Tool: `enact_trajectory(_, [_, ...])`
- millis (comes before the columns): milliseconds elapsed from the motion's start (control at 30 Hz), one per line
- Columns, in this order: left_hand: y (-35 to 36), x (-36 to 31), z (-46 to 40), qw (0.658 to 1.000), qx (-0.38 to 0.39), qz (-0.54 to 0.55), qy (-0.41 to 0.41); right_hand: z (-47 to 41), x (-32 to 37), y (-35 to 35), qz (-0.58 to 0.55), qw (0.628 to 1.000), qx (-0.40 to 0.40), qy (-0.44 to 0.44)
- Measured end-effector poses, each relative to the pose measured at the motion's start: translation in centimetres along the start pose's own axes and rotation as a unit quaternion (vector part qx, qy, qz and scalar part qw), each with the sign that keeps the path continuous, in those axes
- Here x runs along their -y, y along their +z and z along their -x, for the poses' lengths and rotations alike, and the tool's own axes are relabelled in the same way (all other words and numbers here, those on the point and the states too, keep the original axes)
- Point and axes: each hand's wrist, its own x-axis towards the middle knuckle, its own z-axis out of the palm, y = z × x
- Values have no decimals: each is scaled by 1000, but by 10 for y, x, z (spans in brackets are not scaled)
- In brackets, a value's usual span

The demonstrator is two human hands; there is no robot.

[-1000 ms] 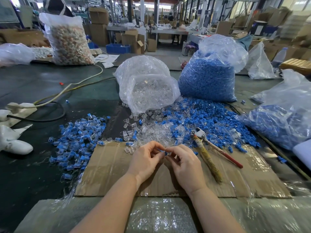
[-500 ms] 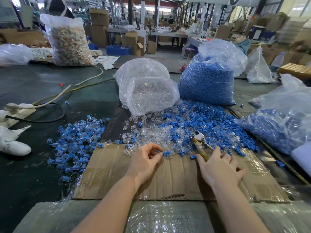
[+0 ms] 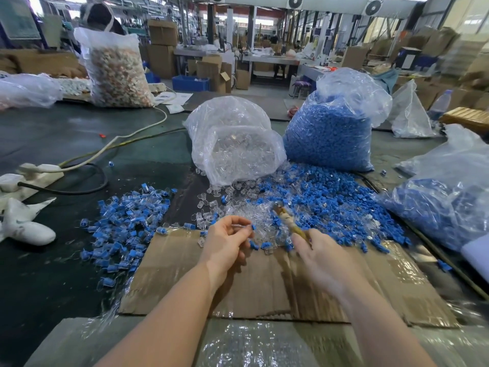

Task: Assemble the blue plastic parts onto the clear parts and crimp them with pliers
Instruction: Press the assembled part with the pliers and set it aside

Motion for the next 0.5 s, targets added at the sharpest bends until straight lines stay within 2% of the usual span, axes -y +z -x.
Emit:
enact_trajectory(100, [3, -7, -3, 999, -24, 37, -1, 4, 16, -6, -129, 988, 79, -18])
enact_trajectory(233, [4, -12, -7, 998, -50, 38, -11, 11, 22, -9, -245, 956, 163, 19])
enact_trajectory(500, [3, -12, -9, 994, -97, 36, -20, 14, 24, -9, -273, 940, 198, 48])
